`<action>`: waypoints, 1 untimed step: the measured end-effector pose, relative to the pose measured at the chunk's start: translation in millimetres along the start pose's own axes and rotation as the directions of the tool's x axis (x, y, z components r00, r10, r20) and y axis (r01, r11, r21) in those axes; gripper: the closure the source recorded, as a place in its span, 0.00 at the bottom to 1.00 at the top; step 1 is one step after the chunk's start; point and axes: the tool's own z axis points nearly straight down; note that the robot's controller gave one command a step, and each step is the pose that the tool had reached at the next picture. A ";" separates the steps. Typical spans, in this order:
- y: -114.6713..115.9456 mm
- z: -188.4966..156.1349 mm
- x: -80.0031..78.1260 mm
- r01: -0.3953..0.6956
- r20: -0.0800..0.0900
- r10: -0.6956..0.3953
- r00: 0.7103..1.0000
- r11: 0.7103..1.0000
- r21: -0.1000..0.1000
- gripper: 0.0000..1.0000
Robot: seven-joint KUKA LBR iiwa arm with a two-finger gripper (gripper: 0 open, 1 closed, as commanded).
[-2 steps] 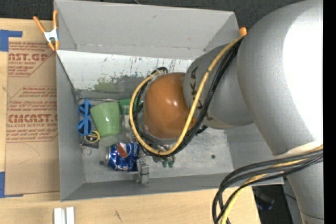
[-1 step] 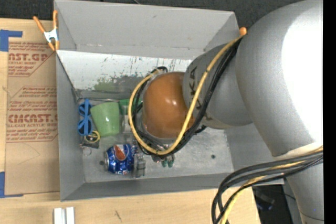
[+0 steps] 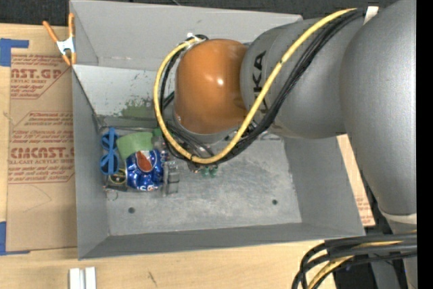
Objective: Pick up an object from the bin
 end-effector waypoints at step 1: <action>-21.0 -102.3 16.6 0.066 -0.001 -0.066 0.998 0.998 0.002 1.00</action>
Offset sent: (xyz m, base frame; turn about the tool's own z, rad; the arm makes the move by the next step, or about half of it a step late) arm -0.0158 -0.0240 0.0978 -0.0661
